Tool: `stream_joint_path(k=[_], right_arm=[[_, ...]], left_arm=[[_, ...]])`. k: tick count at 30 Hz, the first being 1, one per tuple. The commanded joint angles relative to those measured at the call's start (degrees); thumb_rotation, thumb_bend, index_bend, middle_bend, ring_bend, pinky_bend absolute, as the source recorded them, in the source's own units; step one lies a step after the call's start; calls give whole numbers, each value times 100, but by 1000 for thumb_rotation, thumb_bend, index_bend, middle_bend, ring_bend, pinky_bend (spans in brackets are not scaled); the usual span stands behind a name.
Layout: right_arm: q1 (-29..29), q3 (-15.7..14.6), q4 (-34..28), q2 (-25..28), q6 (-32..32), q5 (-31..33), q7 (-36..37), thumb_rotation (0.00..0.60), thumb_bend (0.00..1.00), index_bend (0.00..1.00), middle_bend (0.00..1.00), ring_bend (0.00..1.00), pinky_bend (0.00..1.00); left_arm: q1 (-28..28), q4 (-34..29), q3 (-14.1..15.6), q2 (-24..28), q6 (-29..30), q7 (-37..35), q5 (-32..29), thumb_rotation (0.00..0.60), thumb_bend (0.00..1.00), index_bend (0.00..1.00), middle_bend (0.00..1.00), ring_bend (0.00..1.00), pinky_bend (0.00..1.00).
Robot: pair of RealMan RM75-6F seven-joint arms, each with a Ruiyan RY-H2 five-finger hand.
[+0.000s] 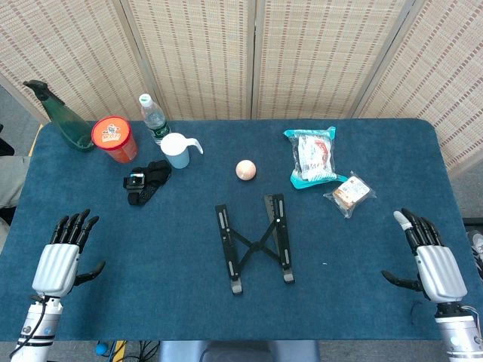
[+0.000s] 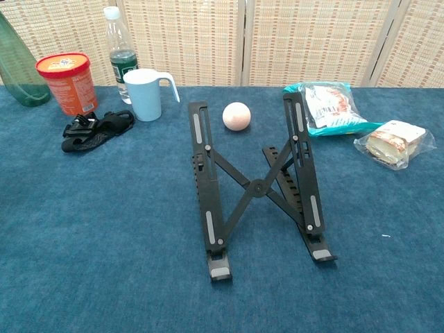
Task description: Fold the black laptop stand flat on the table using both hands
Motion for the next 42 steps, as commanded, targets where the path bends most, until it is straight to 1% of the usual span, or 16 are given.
stream_joint_path(k=[1,4,7,12,17,21,26,29,35,42], right_arm=[[-7,-18,14,-6,24,-105,62,600,33,0,0,0,0],[4,-13,29,-22,33,-191,137,600,33,0,0,0,0],[69,19,40,-25,-28,-252,361,600,33,0,0,0,0],[387,182,56,20,-401,-250,1005,600,33,0,0,0,0],[880,444,107,30,-1124,58,2095,600,32,0,0,0,0],[1348,676,218,3,-1845,301,3212,600,27,0,0,0,0],[1856,885,501,-216,-2568,460,4298,600,23,0,0,0,0],[2113,952,670,-355,-2943,480,4848,600,23,0,11,0,0],[2501,1031,1003,-668,-3398,417,5694,600,2,0,42,0,0],[2850,1127,1462,-1014,-3748,360,6994,600,0,0,57,0,0]], left_arm=[[-8,10,-4,-6,-20,-7,-15,600,187,87,11,0,0],[-22,21,-1,-13,-52,-17,-17,600,187,87,11,0,0],[-33,33,0,-24,-58,-29,4,600,187,87,11,0,0],[-41,43,-2,-29,-67,-44,9,600,187,87,11,0,0],[-8,23,22,1,-38,-53,14,600,187,87,11,0,0],[50,-20,48,45,30,-56,26,600,187,87,11,0,0],[103,-73,89,91,68,-49,42,600,187,87,11,0,1],[124,-87,95,107,90,-56,51,600,187,87,11,0,0],[143,-100,108,124,90,-67,58,600,187,87,11,0,1],[131,-122,105,129,56,-48,68,600,187,87,11,0,0]])
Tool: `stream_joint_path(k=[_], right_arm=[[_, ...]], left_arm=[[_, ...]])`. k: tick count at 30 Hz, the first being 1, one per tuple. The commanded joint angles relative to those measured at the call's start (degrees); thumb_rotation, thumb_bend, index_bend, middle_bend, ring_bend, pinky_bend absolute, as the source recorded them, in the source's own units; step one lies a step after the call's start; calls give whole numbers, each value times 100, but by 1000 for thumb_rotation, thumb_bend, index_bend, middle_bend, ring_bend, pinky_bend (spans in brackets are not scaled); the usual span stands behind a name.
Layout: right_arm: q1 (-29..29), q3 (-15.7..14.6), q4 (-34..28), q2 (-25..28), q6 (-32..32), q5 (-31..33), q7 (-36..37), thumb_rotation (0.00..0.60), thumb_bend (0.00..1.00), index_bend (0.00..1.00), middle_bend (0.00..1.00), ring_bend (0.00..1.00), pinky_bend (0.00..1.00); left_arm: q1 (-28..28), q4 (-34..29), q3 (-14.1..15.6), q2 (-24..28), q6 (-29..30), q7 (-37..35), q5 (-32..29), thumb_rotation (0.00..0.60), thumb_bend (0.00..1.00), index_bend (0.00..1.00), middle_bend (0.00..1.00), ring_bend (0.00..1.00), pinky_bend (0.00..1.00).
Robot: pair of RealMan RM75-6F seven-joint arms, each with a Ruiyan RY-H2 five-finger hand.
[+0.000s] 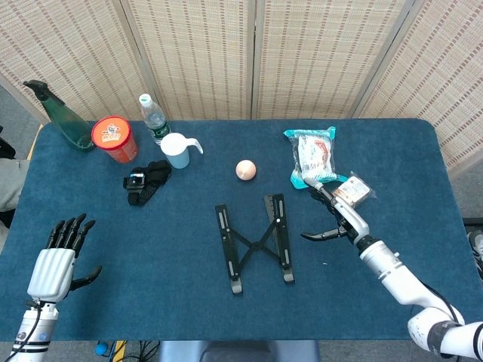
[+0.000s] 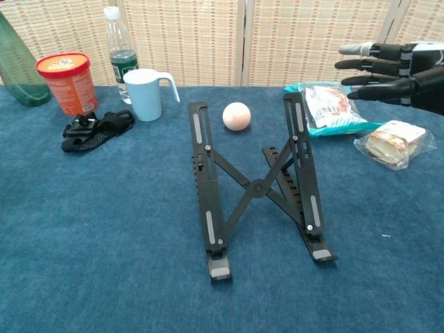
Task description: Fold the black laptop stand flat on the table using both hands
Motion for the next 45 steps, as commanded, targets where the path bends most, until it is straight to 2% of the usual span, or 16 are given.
stream_joint_path(k=[1,10,13,21,24,29,35,39,45], right_arm=[[251,79,392,-288,-231,-23,663,600,0,0,58,0,0],[674,74,1055,-760,-555,-129,1369,600,0,0,70,0,0],[867,14,1278,-912,-701,-299,1682,600,0,0,108,0,0],[1313,-259,1815,-1225,-822,-798,3028,600,3,0,169,2,7],[1406,-393,1964,-1294,-684,-982,3627,600,68,2,217,41,82],[1527,-821,2213,-1272,-109,-1611,4769,600,112,21,235,62,118],[1607,-1521,2445,-1031,1058,-2501,5767,600,114,20,235,62,123],[1568,-1910,2366,-752,1793,-2885,5831,600,114,20,235,62,122],[1458,-2360,1975,-313,2463,-3166,5468,600,114,20,235,62,136]], left_arm=[[-5,-8,1,5,-11,13,3,600,187,87,11,0,0],[-33,-41,-15,-1,-67,76,-21,600,187,87,11,0,0],[-37,-53,-22,-5,-71,91,-25,600,187,87,11,0,0],[16,-89,2,15,-24,116,-40,600,187,87,11,0,0],[29,-101,7,19,-9,138,-36,600,187,87,11,0,0],[31,-125,3,25,-10,167,-37,600,187,87,11,0,1],[8,-137,-4,23,-47,191,-36,600,187,87,11,0,1],[-11,-120,-13,-1,-70,187,-30,600,187,87,11,0,1],[-48,-81,-13,-58,-120,173,-14,600,187,87,11,0,0]])
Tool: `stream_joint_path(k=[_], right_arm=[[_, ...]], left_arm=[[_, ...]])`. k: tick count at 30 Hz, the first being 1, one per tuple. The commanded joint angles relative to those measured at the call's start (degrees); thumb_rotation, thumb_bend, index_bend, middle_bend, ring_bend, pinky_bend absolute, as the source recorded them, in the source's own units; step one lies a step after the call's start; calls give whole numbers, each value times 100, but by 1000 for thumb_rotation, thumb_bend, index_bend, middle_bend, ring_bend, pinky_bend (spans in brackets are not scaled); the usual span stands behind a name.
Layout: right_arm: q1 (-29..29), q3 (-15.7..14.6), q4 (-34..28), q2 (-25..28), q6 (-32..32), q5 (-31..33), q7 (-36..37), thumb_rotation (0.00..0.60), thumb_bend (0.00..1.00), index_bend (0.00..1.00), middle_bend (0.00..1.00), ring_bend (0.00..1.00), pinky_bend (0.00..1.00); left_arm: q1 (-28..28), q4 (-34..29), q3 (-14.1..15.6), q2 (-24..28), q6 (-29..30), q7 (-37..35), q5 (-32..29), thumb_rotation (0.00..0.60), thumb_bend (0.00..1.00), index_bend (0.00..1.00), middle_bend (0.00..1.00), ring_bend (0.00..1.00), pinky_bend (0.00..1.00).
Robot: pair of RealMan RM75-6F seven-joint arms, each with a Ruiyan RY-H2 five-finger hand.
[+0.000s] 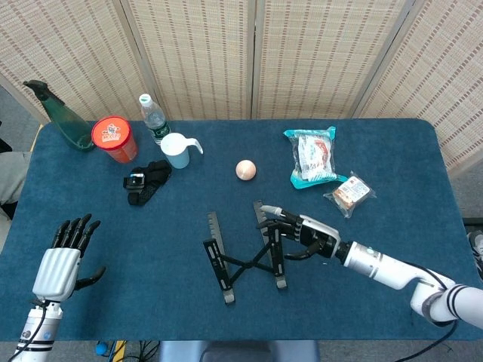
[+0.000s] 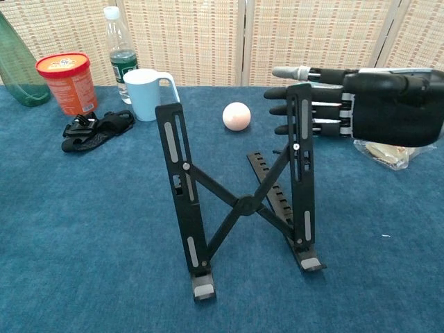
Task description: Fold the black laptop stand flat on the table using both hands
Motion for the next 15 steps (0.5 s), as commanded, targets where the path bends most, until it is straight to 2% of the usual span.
stream_joint_path(k=[1,6,15], right_arm=[[-89,-300,-280,296,350,-198,-274,600,113,20,235,62,136],[-217,-638,-687,619,698,-367,-772,600,113,20,233,62,136],[-379,-1047,-1283,989,924,-397,-1402,600,113,20,230,62,136]], left_arm=[[-7,11,0,-11,-8,-6,3,600,187,87,11,0,0],[-29,11,0,-21,-39,-8,9,600,187,87,11,0,1],[-35,25,17,-46,-58,-34,14,600,187,87,11,0,1]])
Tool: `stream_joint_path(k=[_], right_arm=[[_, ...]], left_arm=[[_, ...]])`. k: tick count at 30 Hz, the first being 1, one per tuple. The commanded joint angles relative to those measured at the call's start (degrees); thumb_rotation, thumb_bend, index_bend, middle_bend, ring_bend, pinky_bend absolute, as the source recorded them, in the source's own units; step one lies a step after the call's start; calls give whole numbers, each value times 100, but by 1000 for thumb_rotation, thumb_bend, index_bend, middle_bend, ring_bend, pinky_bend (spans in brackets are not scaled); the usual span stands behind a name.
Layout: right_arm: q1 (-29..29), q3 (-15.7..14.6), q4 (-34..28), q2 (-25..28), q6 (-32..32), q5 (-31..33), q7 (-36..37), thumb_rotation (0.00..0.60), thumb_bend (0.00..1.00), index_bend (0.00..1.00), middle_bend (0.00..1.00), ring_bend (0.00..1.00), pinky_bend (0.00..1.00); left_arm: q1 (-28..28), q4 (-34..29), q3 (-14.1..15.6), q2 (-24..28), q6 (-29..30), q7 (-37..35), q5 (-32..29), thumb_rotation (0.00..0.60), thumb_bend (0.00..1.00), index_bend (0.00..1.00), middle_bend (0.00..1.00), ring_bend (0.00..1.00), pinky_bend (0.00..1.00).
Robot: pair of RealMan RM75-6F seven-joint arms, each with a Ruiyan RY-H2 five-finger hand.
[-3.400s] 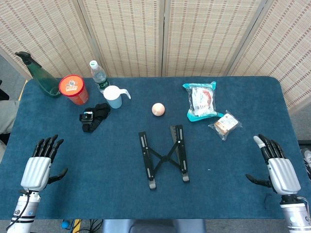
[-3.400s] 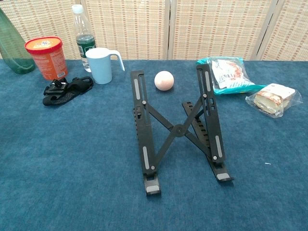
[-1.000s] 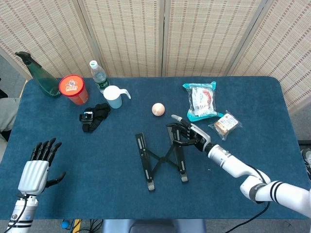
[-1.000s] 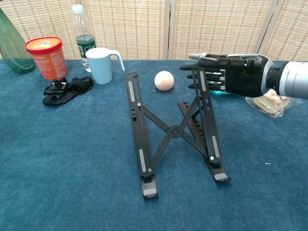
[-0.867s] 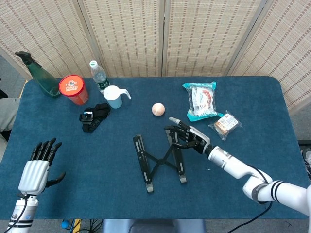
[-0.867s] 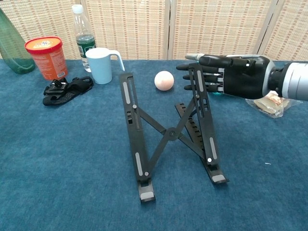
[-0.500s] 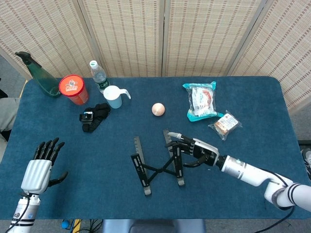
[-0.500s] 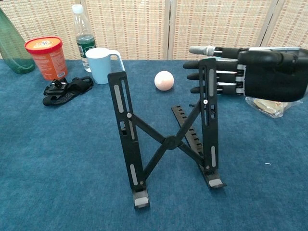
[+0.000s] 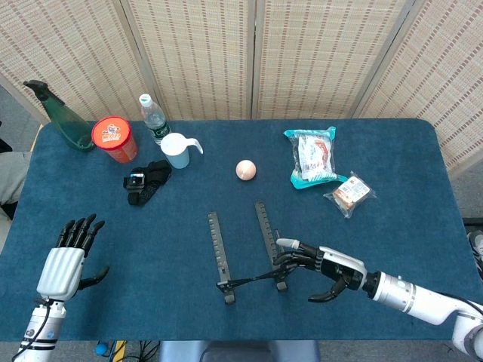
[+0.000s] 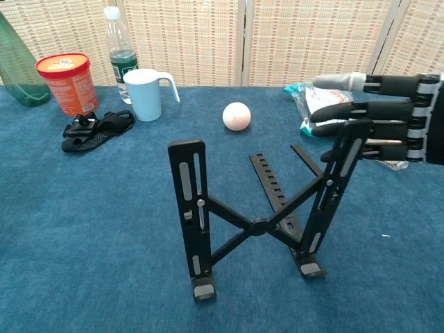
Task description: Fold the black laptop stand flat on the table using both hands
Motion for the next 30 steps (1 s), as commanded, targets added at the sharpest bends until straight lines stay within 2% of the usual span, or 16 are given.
stream_joint_path(k=[1,8,12,17,20,22,30], right_arm=[[-52,-140,-159,118,70,-25,-152,600,113,20,229,62,136],[-154,-331,-420,259,256,-44,-436,600,113,21,222,62,136],[-179,-342,-501,284,282,42,-560,600,113,20,219,62,136],[-181,-224,-586,235,75,391,-799,600,100,21,213,62,138],[-143,-117,-593,150,-115,575,-958,600,29,20,207,62,131],[-92,-66,-586,92,-231,642,-956,600,1,20,203,62,113],[163,147,-393,-253,-744,837,-970,600,0,12,182,60,11]], left_arm=[[9,2,8,2,6,-9,-2,600,187,87,11,0,0],[34,38,19,0,40,-77,10,600,187,88,11,0,0],[35,54,19,-3,47,-92,22,600,187,88,11,0,1],[30,70,15,-8,53,-110,40,600,187,88,11,0,0],[34,71,15,-4,58,-111,43,600,187,88,11,0,1],[41,68,17,3,70,-108,44,600,187,88,11,0,0],[86,48,33,31,110,-94,27,600,187,88,11,0,0]])
